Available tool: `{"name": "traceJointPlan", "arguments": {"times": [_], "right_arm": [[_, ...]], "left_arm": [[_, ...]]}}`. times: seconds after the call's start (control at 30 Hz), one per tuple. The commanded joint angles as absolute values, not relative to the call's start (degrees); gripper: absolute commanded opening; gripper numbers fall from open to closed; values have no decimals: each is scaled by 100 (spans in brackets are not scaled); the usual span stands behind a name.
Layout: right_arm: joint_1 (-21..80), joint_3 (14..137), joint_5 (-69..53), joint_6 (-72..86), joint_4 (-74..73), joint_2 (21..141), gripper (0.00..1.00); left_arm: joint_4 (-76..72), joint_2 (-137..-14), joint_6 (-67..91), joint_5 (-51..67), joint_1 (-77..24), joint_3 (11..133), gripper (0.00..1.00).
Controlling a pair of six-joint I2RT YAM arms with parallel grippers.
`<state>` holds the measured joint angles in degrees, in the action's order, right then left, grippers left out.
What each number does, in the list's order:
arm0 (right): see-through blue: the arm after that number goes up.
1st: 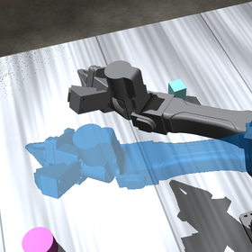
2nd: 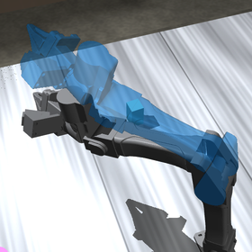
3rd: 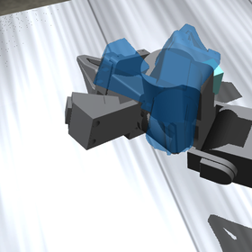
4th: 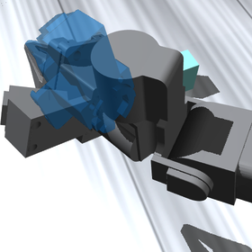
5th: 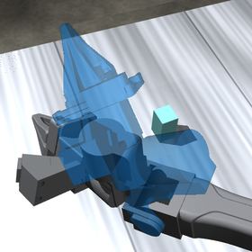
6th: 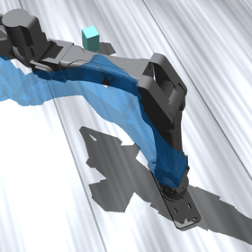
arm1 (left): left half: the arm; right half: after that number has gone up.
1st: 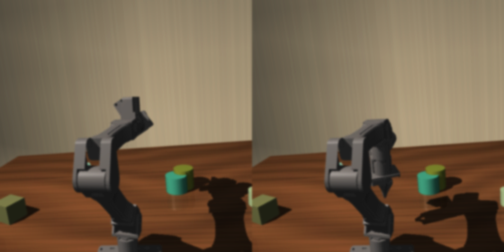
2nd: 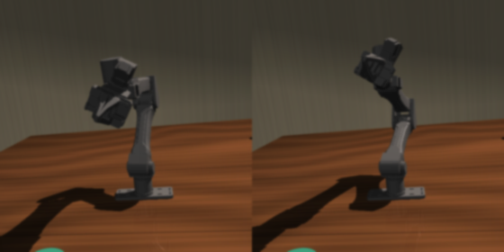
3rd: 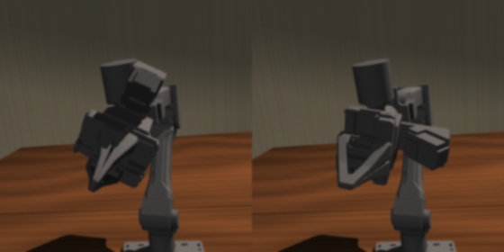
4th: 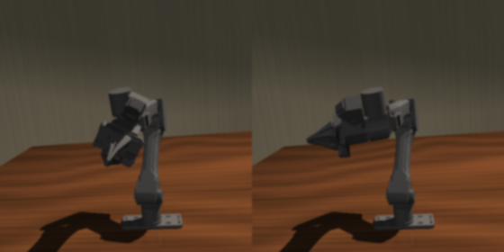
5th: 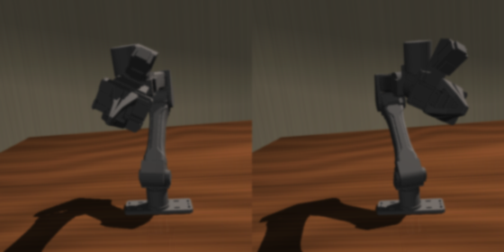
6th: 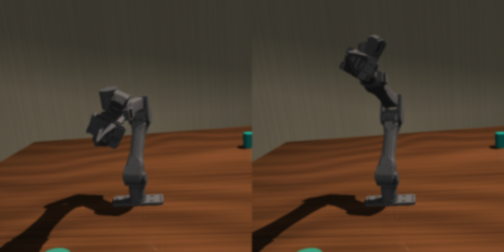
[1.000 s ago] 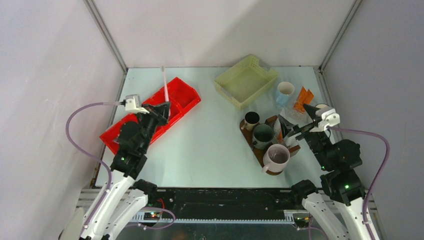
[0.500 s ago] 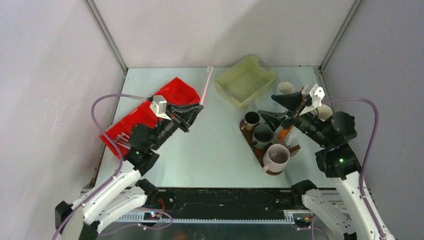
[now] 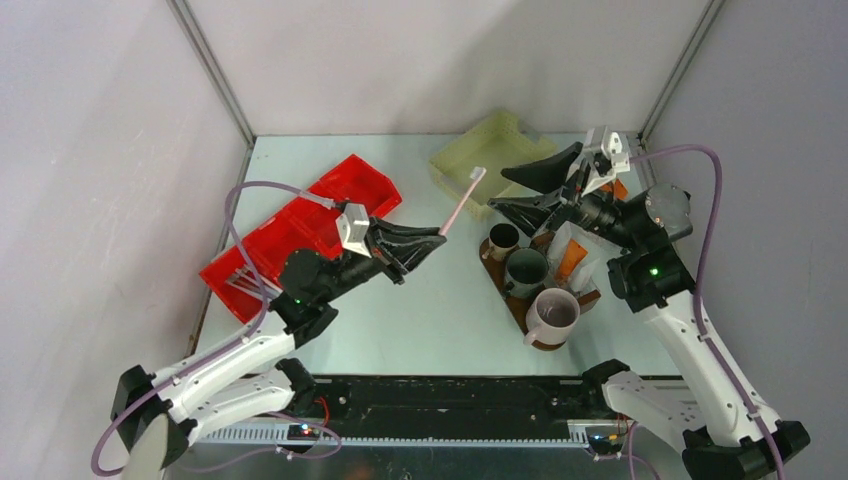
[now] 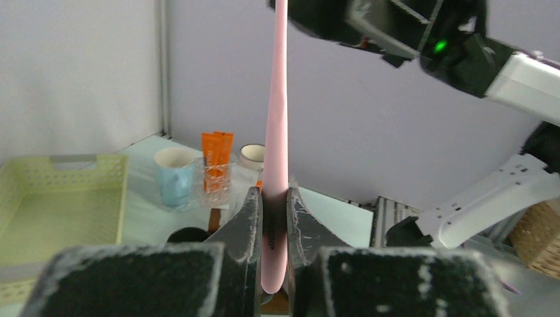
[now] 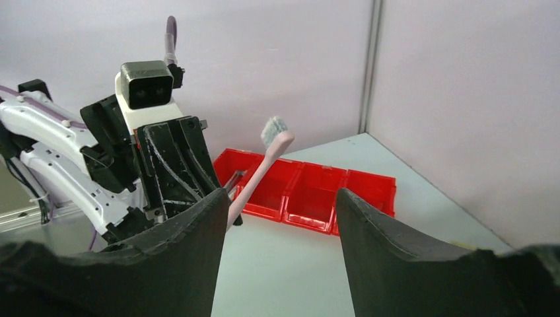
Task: Prepare toiletry sets of a toothbrush and toothpaste on the tray
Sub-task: Pick up the toothbrush from the storage box, then place the toothbrush in the toothpaste holder.
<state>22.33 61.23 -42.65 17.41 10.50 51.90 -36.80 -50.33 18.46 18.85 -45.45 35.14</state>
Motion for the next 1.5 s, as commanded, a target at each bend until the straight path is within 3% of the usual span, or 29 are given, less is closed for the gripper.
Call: {"name": "traceJointPlan", "arguments": {"times": [0.0, 0.37, 0.6, 0.8, 0.93, 1.03, 1.27, 1.4, 1.47], "right_arm": [[2349, 6446, -4681, 1961, 1701, 5381, 62], [2492, 6456, -5416, 2375, 2461, 5641, 53], [2514, 6454, -5510, 2407, 2504, 5643, 42], [2514, 6454, -5594, 2318, 2360, 5639, 26], [2504, 6453, -5598, 2166, 2267, 5620, 3], [2493, 6451, -5568, 2009, 2132, 5600, 0], [2222, 6452, -5502, 1577, 1996, 5590, 0], [1828, 6456, -5397, 1183, 1815, 5564, 0], [1526, 6550, -5256, 746, 1368, 5573, 0]], "left_arm": [[-4160, -5110, 1634, 2166, -4771, 3858, 0], [-4215, -5321, 1573, 2277, -5052, 4013, 0], [-4221, -5353, 1541, 2343, -5095, 4042, 0], [-4207, -5289, 1462, 2312, -5102, 4007, 0], [-4125, -5270, 1378, 2251, -5098, 3992, 3], [-3968, -5251, 1258, 2114, -5098, 3990, 19], [-3201, -4977, 822, 1322, -5088, 4032, 76], [-2299, -4730, 652, 550, -5016, 4162, 94], [-1763, -4620, 610, -208, -4959, 4376, 98]]}}
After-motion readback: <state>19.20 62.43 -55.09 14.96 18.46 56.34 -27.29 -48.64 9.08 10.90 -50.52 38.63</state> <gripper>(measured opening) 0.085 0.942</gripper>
